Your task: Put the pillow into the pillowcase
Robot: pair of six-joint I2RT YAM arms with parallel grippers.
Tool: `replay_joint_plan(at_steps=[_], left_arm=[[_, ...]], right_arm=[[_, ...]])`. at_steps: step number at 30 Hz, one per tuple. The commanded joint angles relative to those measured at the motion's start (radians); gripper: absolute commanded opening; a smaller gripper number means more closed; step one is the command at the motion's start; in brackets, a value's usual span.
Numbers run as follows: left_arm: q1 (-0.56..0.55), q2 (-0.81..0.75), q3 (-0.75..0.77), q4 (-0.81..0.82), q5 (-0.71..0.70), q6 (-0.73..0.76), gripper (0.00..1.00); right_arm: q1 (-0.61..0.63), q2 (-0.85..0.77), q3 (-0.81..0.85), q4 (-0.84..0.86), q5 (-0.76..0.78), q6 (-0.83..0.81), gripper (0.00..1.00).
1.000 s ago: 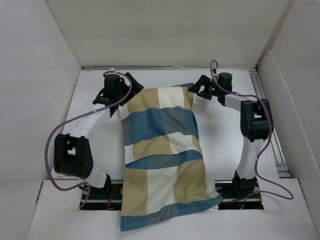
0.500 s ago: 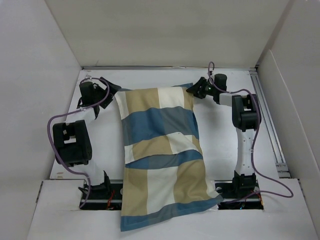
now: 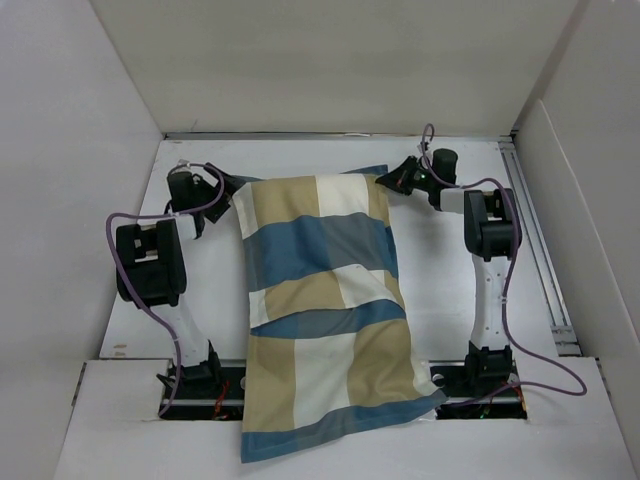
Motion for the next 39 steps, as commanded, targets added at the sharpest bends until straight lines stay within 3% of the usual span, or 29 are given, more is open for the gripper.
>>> replay_joint_plan(at_steps=[1, 8, 11, 12, 13, 15, 21, 28, 29, 34, 37, 39], left_arm=[[0.002, 0.014, 0.016, 0.112, 0.013, -0.002, 1.00], [0.002, 0.139, 0.088, 0.207, 0.043, -0.012, 1.00], [0.002, 0.192, 0.112, 0.229, 0.088, -0.021, 0.72], [0.002, 0.201, 0.123, 0.250, 0.088, -0.021, 0.57], [0.002, 0.210, 0.123, 0.260, 0.088, -0.030, 0.23], [0.002, 0.210, 0.123, 0.280, 0.088, -0.030, 0.00], [0.002, 0.097, 0.146, 0.341, 0.132, -0.030, 0.00], [0.002, -0.158, 0.342, 0.173, 0.206, -0.039, 0.00], [0.002, -0.190, 0.374, 0.087, 0.206, -0.039, 0.00], [0.002, -0.345, 0.713, -0.162, 0.215, -0.018, 0.00], [0.002, -0.420, 0.894, -0.234, 0.244, -0.018, 0.00], [0.002, -0.495, 0.998, -0.295, 0.180, 0.023, 0.00]], right_arm=[[-0.008, -0.028, -0.002, 0.122, -0.057, 0.034, 0.00], [0.002, -0.039, -0.043, 0.177, -0.077, 0.048, 0.00], [0.011, -0.048, -0.062, 0.215, -0.077, 0.048, 0.00], [0.011, -0.059, -0.075, 0.229, -0.089, 0.060, 0.00], [0.011, -0.059, -0.075, 0.258, -0.090, 0.075, 0.00], [0.020, -0.071, -0.075, 0.268, -0.109, 0.075, 0.00], [0.020, -0.185, -0.104, 0.277, -0.120, 0.075, 0.00], [0.009, -0.499, -0.135, 0.234, -0.102, 0.120, 0.00], [0.009, -0.542, -0.114, 0.211, -0.093, 0.120, 0.00], [-0.012, -0.813, 0.021, 0.039, -0.082, 0.138, 0.00], [-0.060, -0.936, 0.130, 0.039, -0.097, 0.212, 0.00], [-0.105, -1.073, 0.185, 0.028, -0.074, 0.252, 0.00]])
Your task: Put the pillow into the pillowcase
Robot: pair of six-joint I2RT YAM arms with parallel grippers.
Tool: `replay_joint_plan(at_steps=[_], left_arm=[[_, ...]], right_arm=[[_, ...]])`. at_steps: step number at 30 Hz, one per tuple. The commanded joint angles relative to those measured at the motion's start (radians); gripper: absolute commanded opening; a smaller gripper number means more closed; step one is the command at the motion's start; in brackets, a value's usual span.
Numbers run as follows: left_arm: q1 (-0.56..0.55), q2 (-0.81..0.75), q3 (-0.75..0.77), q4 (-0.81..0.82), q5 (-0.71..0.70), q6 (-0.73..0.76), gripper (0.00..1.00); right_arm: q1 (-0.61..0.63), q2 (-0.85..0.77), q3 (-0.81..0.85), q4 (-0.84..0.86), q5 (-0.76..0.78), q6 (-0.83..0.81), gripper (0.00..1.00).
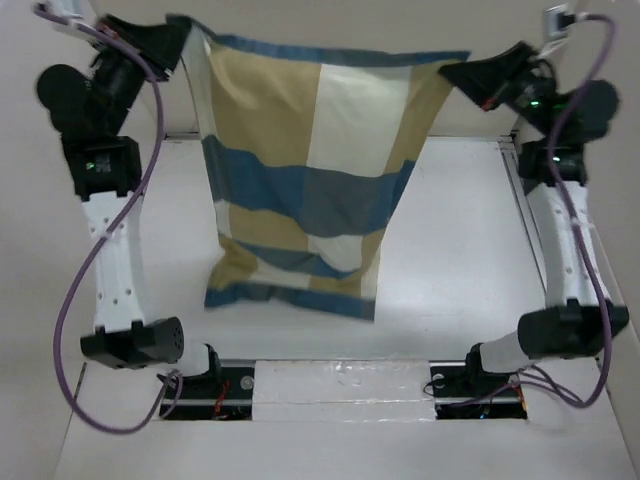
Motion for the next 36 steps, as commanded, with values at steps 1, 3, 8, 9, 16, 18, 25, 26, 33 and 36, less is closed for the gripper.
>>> replay_joint_plan(at_steps=[1, 3, 8, 9, 16, 18, 25, 26, 33, 36], left_arm=[[0.005, -0.153, 0.272, -0.162, -0.065, 0.056, 0.00], [0.005, -0.153, 0.419, -0.275, -0.145, 0.095, 0.00], [0.005, -0.203, 0.204, -0.067, -0.011, -0.076, 0.00], [0.005, -0.239, 0.137, -0.004, 0.001, -0.109, 0.00], [0.005, -0.153, 0.389, -0.034, 0.011, -0.114, 0.00], [0.005, -0.153, 0.419, -0.115, -0.030, -0.074, 0.00], [0.005, -0.155, 0.327, -0.124, 0.046, -0.051, 0.00], [0.005, -0.191, 0.281, -0.051, 0.046, -0.060, 0.00], [0.005, -0.172, 0.378, -0.246, -0.058, -0.008, 0.00], [0.005, -0.161, 0.266, -0.197, -0.014, -0.043, 0.00]], right_arm=[[-0.123, -0.210, 0.196, -0.011, 0.042, 0.078, 0.00], [-0.185, -0.218, 0.317, -0.206, 0.068, 0.027, 0.00], [-0.130, -0.141, 0.380, -0.191, -0.130, 0.067, 0.00], [-0.130, -0.179, 0.348, -0.180, -0.130, 0.067, 0.00], [-0.256, -0.073, 0.764, -0.169, -0.095, 0.228, 0.00], [-0.325, -0.113, 0.664, -0.180, -0.082, 0.228, 0.00], [-0.311, -0.167, 0.454, -0.197, -0.143, 0.179, 0.00], [-0.311, -0.167, 0.483, -0.119, -0.153, 0.231, 0.00], [-0.351, -0.209, 0.533, -0.499, 0.020, 0.000, 0.00], [-0.351, -0.198, 0.501, -0.651, 0.089, -0.085, 0.00]])
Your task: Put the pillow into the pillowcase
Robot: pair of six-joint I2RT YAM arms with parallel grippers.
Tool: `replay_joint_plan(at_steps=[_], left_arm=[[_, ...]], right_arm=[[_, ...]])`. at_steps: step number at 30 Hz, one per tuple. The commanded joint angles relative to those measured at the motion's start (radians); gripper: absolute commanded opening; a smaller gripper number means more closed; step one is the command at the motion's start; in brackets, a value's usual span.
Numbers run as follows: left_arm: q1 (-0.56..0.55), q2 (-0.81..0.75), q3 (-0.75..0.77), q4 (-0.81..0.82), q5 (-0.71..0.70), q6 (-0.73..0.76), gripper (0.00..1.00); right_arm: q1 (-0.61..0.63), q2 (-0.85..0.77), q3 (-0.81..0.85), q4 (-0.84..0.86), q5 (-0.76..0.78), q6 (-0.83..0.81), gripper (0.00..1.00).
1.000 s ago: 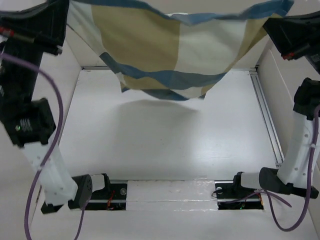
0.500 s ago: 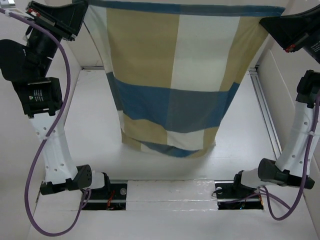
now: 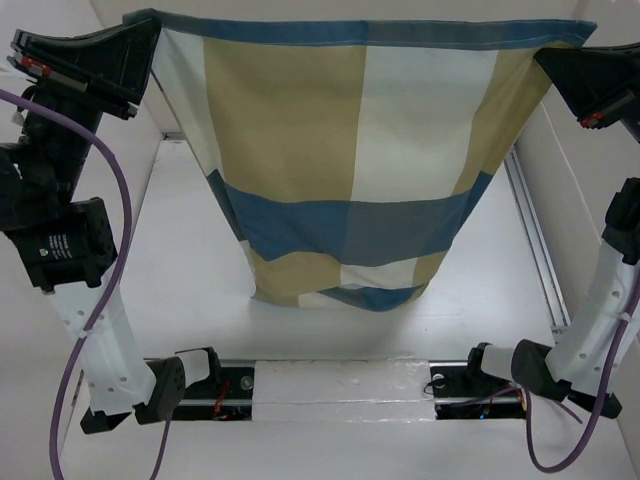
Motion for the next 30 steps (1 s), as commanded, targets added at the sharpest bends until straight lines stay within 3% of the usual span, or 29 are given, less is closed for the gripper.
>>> replay_joint_plan(at_steps=[1, 4, 6, 7, 9, 15, 19, 23, 30], left_arm=[[0.005, 0.031, -0.086, 0.077, 0.006, -0.035, 0.00], [0.005, -0.056, -0.099, 0.200, 0.012, -0.084, 0.00], [0.005, -0.056, 0.007, 0.098, -0.009, -0.044, 0.00], [0.005, -0.056, 0.140, 0.058, -0.010, -0.027, 0.00], [0.005, -0.065, 0.201, 0.035, -0.010, -0.015, 0.00], [0.005, -0.211, 0.098, 0.013, -0.043, 0.022, 0.00], [0.005, -0.172, 0.029, 0.024, 0.012, -0.026, 0.00], [0.005, -0.017, 0.058, 0.052, 0.067, -0.069, 0.00], [0.005, 0.290, 0.185, 0.191, 0.115, -0.138, 0.00]], right_arm=[[-0.008, 0.024, -0.028, -0.167, 0.115, -0.109, 0.00], [-0.008, -0.010, 0.002, 0.012, -0.012, 0.026, 0.00], [-0.008, -0.030, 0.075, 0.013, -0.012, 0.054, 0.00], [-0.008, -0.030, 0.170, 0.013, -0.024, 0.066, 0.00], [-0.008, -0.039, 0.249, 0.013, -0.024, 0.109, 0.00], [-0.008, -0.128, 0.217, 0.013, -0.006, 0.119, 0.00], [-0.008, -0.105, 0.093, 0.101, -0.015, 0.164, 0.00], [0.001, 0.061, 0.126, 0.197, -0.038, 0.226, 0.00], [0.107, 0.509, 0.490, 0.279, -0.047, 0.292, 0.00]])
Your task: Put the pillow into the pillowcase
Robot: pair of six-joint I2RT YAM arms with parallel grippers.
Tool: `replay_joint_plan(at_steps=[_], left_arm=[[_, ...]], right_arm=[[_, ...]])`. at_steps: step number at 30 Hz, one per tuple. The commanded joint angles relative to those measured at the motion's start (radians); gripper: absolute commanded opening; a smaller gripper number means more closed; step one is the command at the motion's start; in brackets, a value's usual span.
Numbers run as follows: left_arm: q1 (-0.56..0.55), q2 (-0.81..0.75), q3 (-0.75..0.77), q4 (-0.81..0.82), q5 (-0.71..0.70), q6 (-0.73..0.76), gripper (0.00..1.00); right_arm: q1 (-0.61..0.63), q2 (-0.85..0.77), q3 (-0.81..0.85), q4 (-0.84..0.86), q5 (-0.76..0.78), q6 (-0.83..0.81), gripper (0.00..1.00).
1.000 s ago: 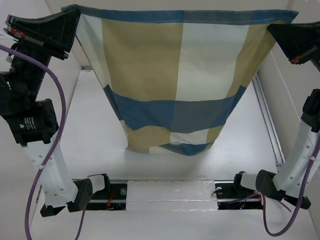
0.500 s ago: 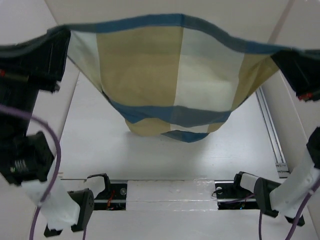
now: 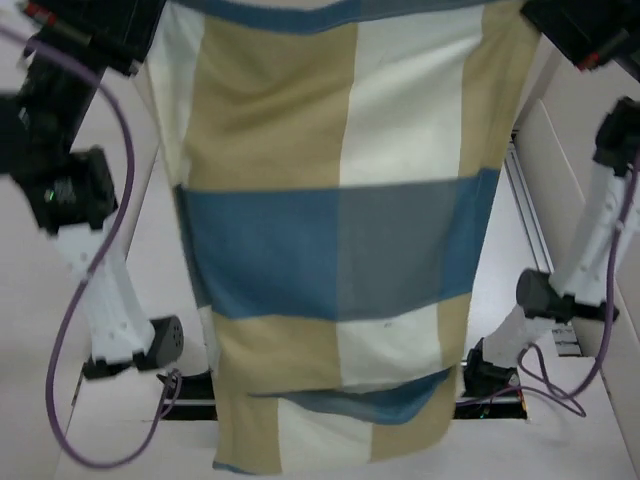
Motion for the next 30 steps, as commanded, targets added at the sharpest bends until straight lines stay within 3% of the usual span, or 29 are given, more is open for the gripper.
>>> replay_joint_plan(at_steps=[1, 3, 5, 8, 17, 21, 24, 28, 29, 30], left_arm=[[0.014, 0.184, 0.046, 0.096, 0.020, -0.087, 0.00], [0.025, 0.311, 0.120, 0.135, 0.034, -0.126, 0.00], [0.058, 0.365, 0.133, 0.270, 0.034, -0.238, 0.00], [0.097, 0.433, 0.182, 0.330, 0.043, -0.275, 0.00], [0.242, 0.323, 0.151, 0.485, 0.057, -0.393, 0.00], [0.243, 0.267, 0.117, 0.521, 0.066, -0.433, 0.00], [0.243, 0.217, 0.036, 0.701, 0.138, -0.564, 0.00], [0.243, 0.044, -0.189, 0.831, 0.267, -0.566, 0.00], [0.243, -0.016, -0.369, 0.818, 0.277, -0.537, 0.00], [0.243, -0.143, -0.451, 0.769, 0.277, -0.425, 0.00]], right_arm=[[0.042, 0.199, 0.126, 0.037, 0.074, 0.071, 0.00], [0.055, 0.279, 0.153, 0.080, 0.100, 0.088, 0.00], [0.064, 0.302, 0.153, 0.100, 0.109, 0.088, 0.00], [0.064, 0.322, 0.153, 0.123, 0.152, 0.088, 0.00], [0.006, 0.251, 0.167, 0.132, 0.237, 0.077, 0.00], [-0.022, 0.190, 0.151, 0.143, 0.237, 0.077, 0.00], [-0.033, 0.112, 0.078, 0.215, 0.169, 0.068, 0.00], [0.097, -0.116, -0.341, 0.321, -0.051, 0.030, 0.00], [0.225, -0.185, -0.614, 0.321, -0.052, -0.023, 0.00], [0.304, -0.323, -0.743, 0.225, -0.031, -0.209, 0.00]])
